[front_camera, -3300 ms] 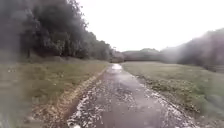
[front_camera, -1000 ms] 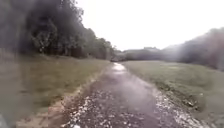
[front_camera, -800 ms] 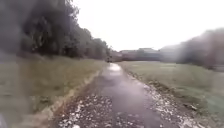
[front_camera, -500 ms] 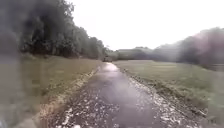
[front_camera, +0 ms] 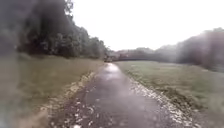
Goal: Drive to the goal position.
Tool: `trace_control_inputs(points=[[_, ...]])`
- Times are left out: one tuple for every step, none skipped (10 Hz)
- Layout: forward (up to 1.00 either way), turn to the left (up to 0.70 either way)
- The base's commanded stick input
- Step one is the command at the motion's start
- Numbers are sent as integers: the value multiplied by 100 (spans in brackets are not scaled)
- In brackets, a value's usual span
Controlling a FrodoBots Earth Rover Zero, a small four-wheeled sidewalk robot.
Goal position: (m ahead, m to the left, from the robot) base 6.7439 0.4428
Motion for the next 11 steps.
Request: trace_control_inputs(points=[[85, 0], [85, 0], [85, 0], [85, 0], [85, 0], [85, 0], [85, 0], [85, 0], [85, 0], [85, 0], [85, 0]])
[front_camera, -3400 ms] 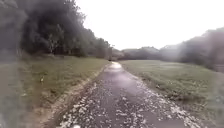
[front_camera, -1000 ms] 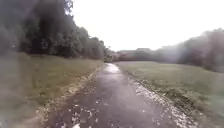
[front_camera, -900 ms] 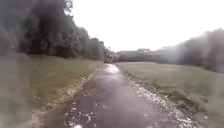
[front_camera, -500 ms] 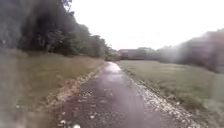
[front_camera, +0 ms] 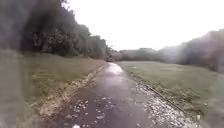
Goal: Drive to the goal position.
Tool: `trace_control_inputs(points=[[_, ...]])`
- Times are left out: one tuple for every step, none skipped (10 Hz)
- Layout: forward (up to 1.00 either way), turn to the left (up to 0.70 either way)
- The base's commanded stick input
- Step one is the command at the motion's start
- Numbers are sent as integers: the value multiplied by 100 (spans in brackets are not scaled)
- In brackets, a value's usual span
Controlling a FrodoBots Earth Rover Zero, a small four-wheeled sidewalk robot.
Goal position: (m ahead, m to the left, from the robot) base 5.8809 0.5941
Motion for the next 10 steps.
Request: trace_control_inputs(points=[[85, 0], [85, 0], [85, 0], [85, 0], [85, 0], [85, 0], [85, 0], [85, 0], [85, 0], [85, -12]])
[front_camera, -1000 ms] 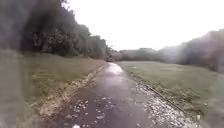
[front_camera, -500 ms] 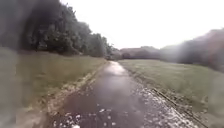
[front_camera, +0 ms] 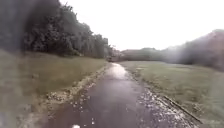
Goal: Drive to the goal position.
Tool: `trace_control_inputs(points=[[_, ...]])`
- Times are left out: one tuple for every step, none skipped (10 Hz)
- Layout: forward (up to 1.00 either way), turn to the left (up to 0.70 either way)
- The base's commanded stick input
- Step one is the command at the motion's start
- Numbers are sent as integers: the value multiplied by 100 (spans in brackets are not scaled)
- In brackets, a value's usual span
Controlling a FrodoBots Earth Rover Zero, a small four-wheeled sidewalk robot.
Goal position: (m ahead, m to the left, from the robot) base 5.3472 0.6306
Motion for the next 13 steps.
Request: trace_control_inputs(points=[[85, -24], [85, -21], [85, 0], [85, 0], [85, 0], [85, 0], [85, 0], [85, 0], [85, 0], [85, 0], [85, 0], [85, 0], [85, 0]])
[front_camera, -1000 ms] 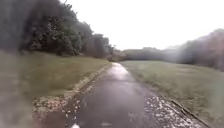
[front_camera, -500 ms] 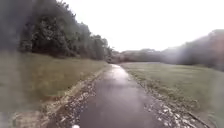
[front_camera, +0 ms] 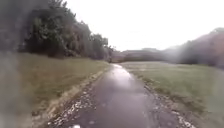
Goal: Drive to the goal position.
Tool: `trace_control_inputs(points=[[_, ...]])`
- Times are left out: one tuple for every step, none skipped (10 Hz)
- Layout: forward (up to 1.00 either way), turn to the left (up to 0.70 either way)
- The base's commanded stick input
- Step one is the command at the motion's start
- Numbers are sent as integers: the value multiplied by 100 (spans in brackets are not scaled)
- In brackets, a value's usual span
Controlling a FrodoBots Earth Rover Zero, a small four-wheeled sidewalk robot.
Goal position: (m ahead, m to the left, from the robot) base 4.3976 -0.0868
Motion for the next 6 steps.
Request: trace_control_inputs(points=[[85, -5], [85, -15], [85, -34], [85, -33], [85, -24], [85, 0]])
